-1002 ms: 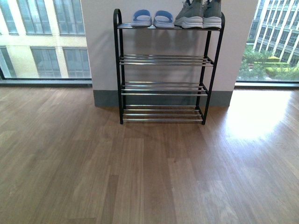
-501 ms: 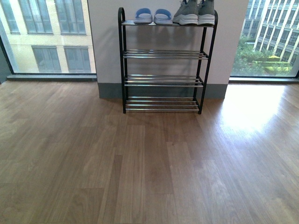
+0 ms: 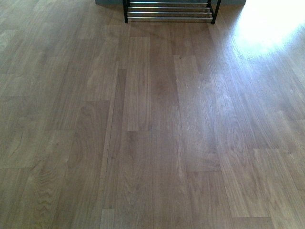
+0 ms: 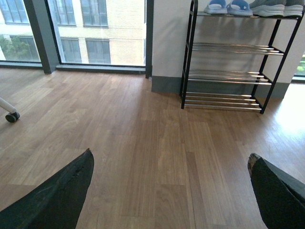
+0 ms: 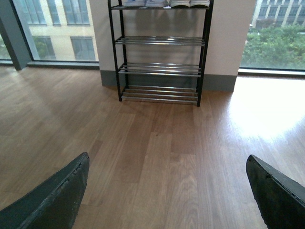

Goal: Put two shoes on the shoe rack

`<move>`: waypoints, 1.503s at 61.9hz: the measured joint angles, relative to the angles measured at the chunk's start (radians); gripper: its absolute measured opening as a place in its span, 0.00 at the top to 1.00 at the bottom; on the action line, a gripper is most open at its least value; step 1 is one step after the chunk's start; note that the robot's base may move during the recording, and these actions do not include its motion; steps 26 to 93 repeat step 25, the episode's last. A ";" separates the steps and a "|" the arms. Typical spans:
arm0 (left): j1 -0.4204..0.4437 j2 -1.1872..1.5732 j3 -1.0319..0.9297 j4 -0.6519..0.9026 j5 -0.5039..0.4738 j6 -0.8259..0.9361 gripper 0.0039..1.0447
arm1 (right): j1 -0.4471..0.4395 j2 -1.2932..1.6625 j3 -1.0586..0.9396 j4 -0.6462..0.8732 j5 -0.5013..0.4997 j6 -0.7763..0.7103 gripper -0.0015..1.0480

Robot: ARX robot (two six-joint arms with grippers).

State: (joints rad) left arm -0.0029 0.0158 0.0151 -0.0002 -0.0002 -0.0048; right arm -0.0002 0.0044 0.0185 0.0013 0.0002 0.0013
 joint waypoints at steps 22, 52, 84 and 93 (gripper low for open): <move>0.000 0.000 0.000 0.000 0.000 0.000 0.09 | 0.000 0.000 0.000 0.000 0.000 0.000 0.09; 0.000 0.000 0.000 0.000 0.000 0.000 0.09 | 0.000 0.000 0.000 0.000 0.000 0.000 0.09; 0.000 0.000 0.000 0.000 0.000 0.000 0.09 | 0.000 0.000 0.000 0.000 0.000 0.000 0.09; 0.000 0.000 0.000 0.000 0.000 0.000 0.09 | 0.000 0.000 0.000 0.000 0.000 0.000 0.09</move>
